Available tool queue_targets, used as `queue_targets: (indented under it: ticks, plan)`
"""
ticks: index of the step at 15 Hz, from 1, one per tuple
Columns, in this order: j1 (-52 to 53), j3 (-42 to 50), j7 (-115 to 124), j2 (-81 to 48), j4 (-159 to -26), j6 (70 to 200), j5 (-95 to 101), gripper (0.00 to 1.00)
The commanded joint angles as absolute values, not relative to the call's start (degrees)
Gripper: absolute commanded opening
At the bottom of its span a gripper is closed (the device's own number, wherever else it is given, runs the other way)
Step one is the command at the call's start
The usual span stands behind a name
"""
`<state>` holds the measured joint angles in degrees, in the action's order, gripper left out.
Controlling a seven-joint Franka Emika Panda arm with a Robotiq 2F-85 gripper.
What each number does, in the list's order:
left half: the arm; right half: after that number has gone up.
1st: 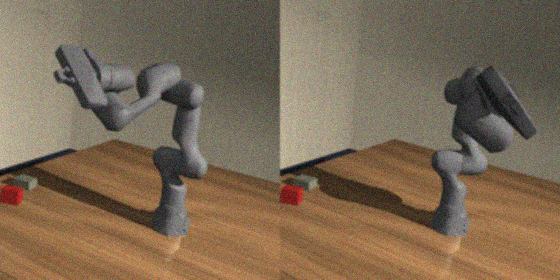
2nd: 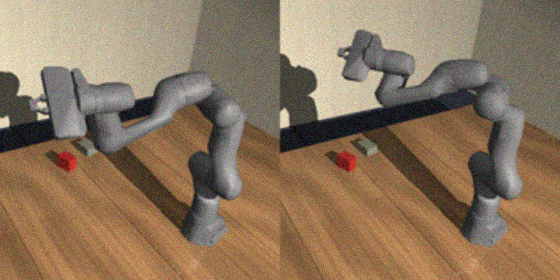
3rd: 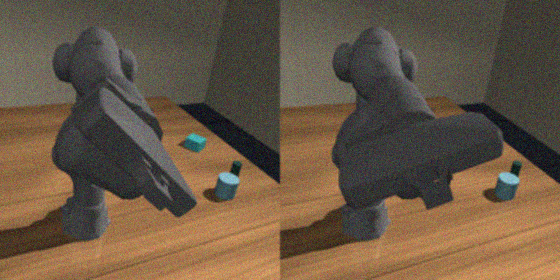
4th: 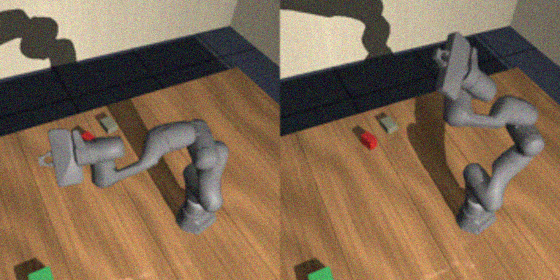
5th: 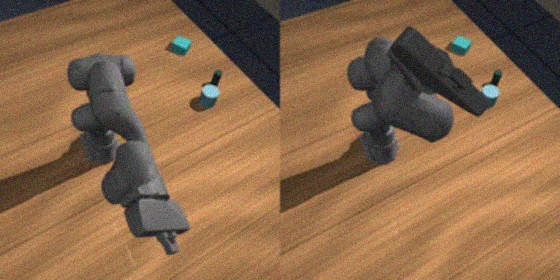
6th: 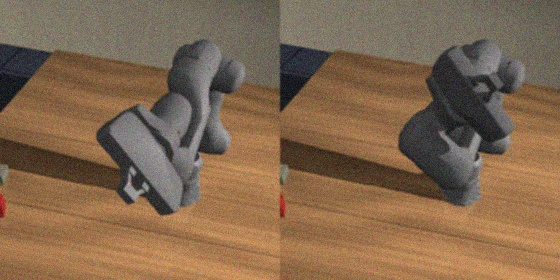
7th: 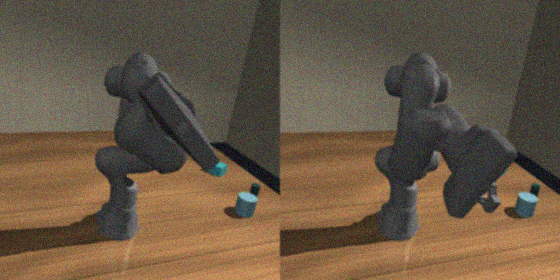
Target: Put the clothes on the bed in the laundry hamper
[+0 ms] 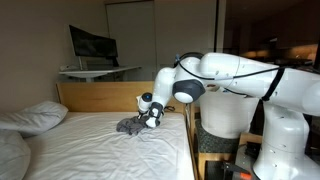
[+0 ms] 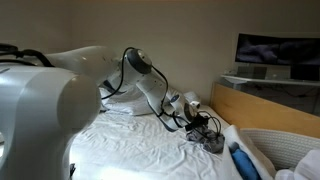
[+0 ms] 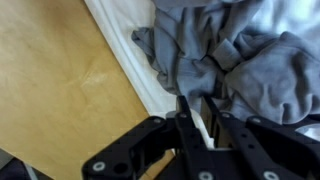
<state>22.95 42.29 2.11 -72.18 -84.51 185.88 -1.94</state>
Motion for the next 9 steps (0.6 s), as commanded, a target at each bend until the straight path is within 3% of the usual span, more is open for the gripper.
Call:
queue_targets:
  ticks: [1,4,9]
  plan:
    - [13.5,29.4,-5.5,-69.4,-81.3,183.1,6.1,0.51]
    - [4.4,18.7,-10.9,-71.2,-76.2,179.0,11.9,0.7]
    - [-1.7,13.8,-12.5,-75.5,-69.7,176.1,13.9,1.0]
